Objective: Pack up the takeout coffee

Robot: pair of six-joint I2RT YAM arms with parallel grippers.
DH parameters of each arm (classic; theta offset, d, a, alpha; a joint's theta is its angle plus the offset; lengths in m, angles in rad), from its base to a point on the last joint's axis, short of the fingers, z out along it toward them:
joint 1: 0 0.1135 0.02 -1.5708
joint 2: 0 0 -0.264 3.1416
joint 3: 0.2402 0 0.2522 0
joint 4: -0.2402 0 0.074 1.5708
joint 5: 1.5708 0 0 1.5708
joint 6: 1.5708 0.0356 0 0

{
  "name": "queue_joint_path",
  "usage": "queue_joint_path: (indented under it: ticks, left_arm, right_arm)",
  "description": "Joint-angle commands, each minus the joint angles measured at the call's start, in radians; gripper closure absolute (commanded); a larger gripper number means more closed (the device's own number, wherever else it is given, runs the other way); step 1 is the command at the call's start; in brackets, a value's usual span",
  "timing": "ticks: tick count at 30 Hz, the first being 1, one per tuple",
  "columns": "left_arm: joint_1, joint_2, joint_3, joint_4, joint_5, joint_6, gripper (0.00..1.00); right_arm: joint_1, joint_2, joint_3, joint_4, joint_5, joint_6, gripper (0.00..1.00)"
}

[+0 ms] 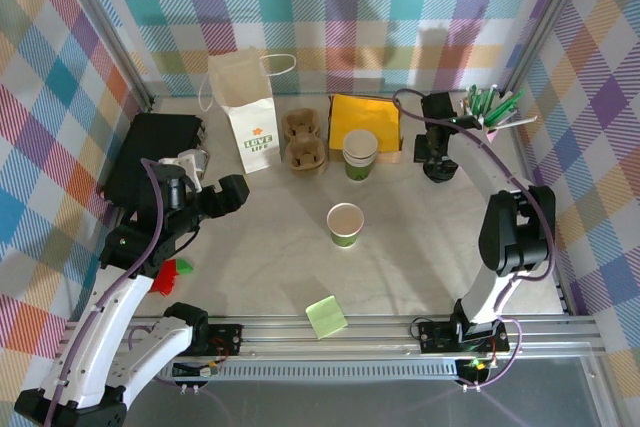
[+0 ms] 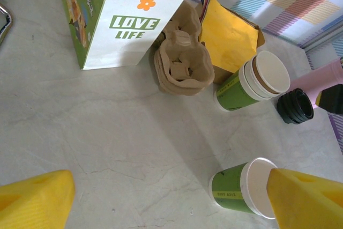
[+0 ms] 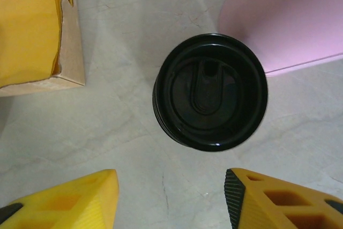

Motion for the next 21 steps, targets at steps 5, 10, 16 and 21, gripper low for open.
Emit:
queue_joint_path:
  ticks: [5,10,16,21]
  left_arm:
    - [-0.009,-0.017,-0.008,0.001,0.020,-0.009,0.08]
    - [-0.009,-0.020,-0.011,0.001,0.014,-0.007,0.08]
    - [-0.009,-0.020,-0.007,0.000,0.011,-0.002,0.08]
    - [-0.009,-0.008,0.000,0.000,0.005,0.007,0.08]
  right_arm:
    - [-0.022,0.100,0.070,0.022,-0.012,0.026,0.45]
    - [-0.031,0.145,0.106,0.008,-0.006,0.041,0.48]
    - [-0.040,0.189,0.146,-0.001,-0.002,0.050,0.52]
    - [-0.045,0.211,0.172,-0.017,-0.006,0.065,0.54]
